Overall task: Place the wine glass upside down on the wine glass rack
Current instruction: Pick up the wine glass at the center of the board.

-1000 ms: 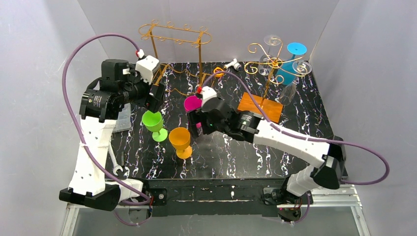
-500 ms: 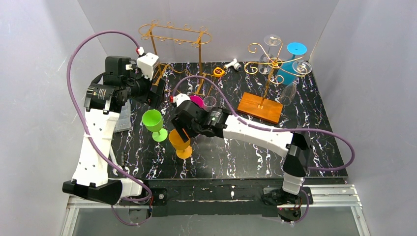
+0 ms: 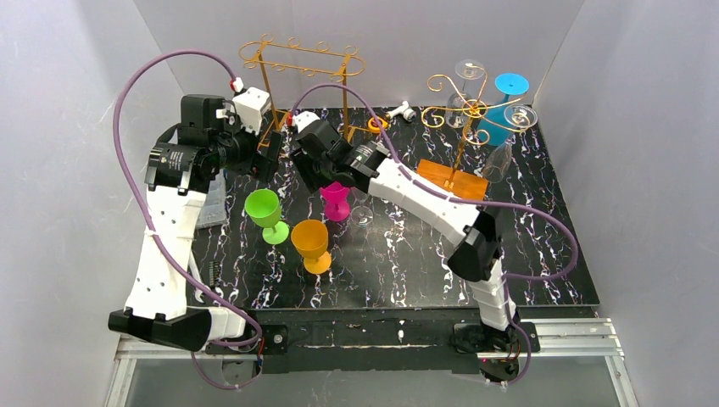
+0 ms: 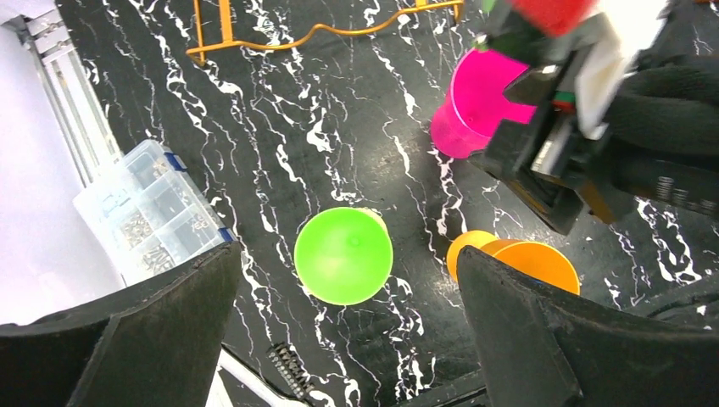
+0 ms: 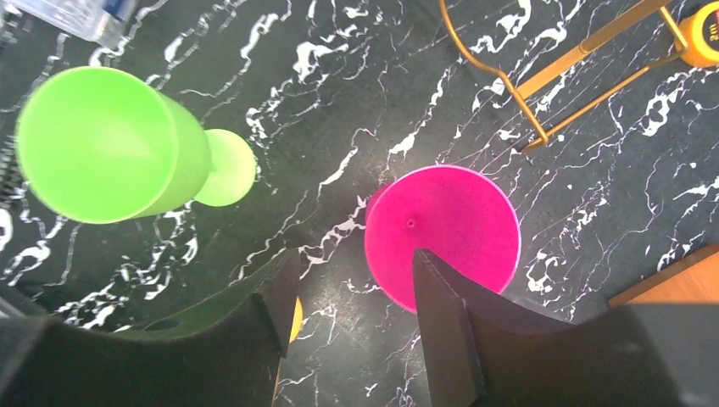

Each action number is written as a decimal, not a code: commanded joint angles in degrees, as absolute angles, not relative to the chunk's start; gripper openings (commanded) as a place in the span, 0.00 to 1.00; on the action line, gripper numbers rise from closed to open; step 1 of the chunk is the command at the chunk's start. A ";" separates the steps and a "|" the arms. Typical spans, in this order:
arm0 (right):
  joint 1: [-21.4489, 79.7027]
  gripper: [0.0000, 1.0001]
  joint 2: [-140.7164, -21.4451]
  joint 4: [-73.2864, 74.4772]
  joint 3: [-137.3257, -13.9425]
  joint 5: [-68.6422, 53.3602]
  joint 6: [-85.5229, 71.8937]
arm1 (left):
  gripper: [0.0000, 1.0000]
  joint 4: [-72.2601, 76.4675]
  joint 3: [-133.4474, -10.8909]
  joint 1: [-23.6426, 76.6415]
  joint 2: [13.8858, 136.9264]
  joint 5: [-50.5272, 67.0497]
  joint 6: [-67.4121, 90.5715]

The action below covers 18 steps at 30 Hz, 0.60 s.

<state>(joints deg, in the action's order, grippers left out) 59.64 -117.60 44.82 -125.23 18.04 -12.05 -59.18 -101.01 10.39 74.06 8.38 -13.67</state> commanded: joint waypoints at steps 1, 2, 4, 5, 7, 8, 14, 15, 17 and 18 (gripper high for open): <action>58.77 0.59 -121.32 46.74 -128.50 14.90 -10.35 | 0.98 -59.49 -104.13 9.70 74.60 4.70 -12.07; 58.72 0.59 -121.82 46.56 -128.75 14.78 -10.11 | 0.98 -59.50 -104.48 9.48 74.67 4.26 -11.89; 58.55 0.59 -123.27 46.72 -129.81 14.56 -9.80 | 0.98 -59.57 -105.14 9.03 74.99 3.30 -11.49; 58.49 0.59 -124.05 46.95 -130.42 14.44 -9.72 | 0.98 -59.68 -105.44 8.79 75.13 3.18 -11.41; 58.45 0.57 -125.39 47.19 -131.09 13.97 -9.71 | 0.98 -59.80 -105.55 8.47 75.21 3.51 -11.28; 58.37 0.56 -125.91 47.20 -131.13 13.90 -9.67 | 0.98 -59.79 -105.42 8.37 75.12 3.71 -11.31; 57.93 0.31 -127.91 46.96 -131.57 13.65 -9.34 | 0.98 -59.77 -105.44 8.18 74.46 4.26 -11.52; 57.84 0.22 -128.10 46.79 -132.03 13.55 -9.25 | 0.98 -59.81 -105.48 8.13 74.37 4.37 -11.60; 57.75 0.11 -128.45 47.02 -134.55 13.53 -9.08 | 0.98 -59.81 -105.90 7.82 74.34 5.15 -10.71; 57.74 0.09 -128.60 47.41 -137.09 13.42 -8.94 | 0.98 -60.03 -106.42 7.37 74.44 6.20 -10.04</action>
